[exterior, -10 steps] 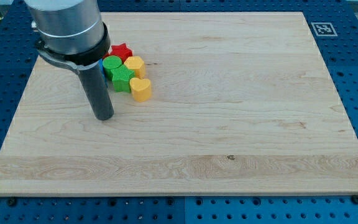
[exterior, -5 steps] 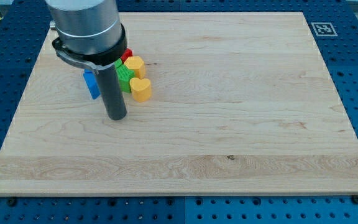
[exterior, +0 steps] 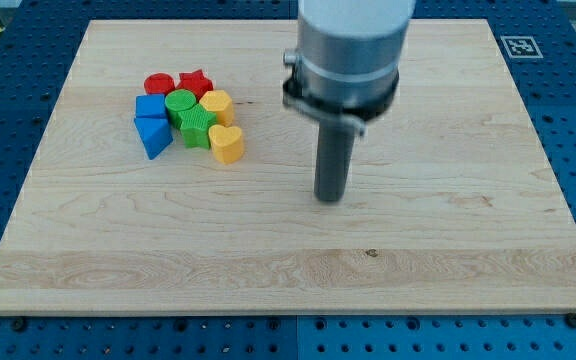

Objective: Move your arm towards the yellow hexagon

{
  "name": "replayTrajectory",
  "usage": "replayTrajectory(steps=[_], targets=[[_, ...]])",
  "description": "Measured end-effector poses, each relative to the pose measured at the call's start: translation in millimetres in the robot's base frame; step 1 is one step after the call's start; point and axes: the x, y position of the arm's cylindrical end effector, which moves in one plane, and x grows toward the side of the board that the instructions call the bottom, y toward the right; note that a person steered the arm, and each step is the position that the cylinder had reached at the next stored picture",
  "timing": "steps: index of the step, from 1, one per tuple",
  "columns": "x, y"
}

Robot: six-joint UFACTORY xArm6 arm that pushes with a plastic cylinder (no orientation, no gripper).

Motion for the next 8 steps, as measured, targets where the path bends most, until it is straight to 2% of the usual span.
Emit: replayTrajectory(steps=[1, 2, 3, 4, 6, 7, 8], targets=[[-40, 0], [-40, 0], [-48, -43], [-48, -52], [-50, -52], [-73, -62], [-78, -64]])
